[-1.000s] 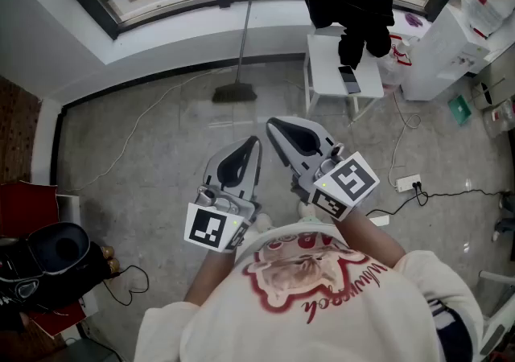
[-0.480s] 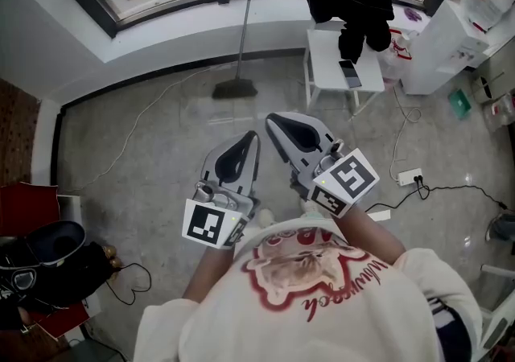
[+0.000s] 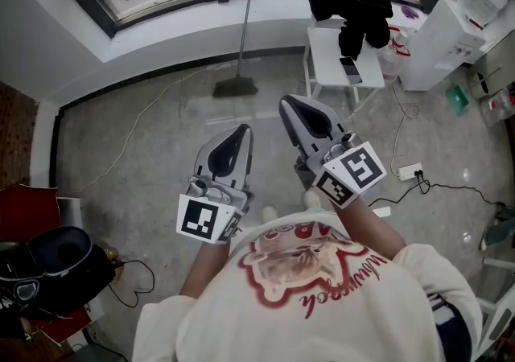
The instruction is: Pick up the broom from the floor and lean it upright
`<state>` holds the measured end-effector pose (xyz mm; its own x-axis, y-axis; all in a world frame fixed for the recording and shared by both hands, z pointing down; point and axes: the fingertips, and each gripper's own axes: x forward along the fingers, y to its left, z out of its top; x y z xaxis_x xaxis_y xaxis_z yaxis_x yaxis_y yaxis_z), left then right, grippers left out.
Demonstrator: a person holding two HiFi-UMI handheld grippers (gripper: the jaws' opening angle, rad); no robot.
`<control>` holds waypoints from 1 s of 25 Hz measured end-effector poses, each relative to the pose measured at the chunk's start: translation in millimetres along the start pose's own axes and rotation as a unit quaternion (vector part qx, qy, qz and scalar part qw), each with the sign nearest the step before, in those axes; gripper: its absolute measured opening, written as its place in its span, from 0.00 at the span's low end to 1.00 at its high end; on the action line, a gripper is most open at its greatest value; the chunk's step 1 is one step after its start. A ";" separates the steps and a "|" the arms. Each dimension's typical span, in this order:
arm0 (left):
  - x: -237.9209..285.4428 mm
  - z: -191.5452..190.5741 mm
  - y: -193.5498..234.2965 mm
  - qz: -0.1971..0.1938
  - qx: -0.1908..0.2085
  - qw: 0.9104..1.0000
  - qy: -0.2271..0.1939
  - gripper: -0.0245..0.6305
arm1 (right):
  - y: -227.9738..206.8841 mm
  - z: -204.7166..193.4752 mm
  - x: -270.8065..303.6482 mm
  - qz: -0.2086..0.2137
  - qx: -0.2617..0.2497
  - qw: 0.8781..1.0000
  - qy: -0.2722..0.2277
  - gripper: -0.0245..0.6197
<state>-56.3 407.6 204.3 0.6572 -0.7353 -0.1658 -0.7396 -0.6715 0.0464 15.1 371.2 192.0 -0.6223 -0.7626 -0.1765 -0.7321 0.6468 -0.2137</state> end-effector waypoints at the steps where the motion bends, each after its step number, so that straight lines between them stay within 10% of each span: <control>1: -3.1 0.7 1.7 -0.003 0.001 1.000 -0.001 0.07 | 3.2 0.0 0.9 -0.004 0.000 1.000 -0.003 0.08; 25: 53.2 -28.8 102.0 0.005 -0.006 1.000 0.015 0.07 | -42.1 -37.7 100.6 0.015 0.005 1.000 0.018 0.08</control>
<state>-92.6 297.4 228.5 0.6534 -0.7449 -0.1350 -0.7450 -0.6644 0.0602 -27.1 267.3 219.4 -0.6545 -0.7415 -0.1476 -0.7096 0.6698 -0.2185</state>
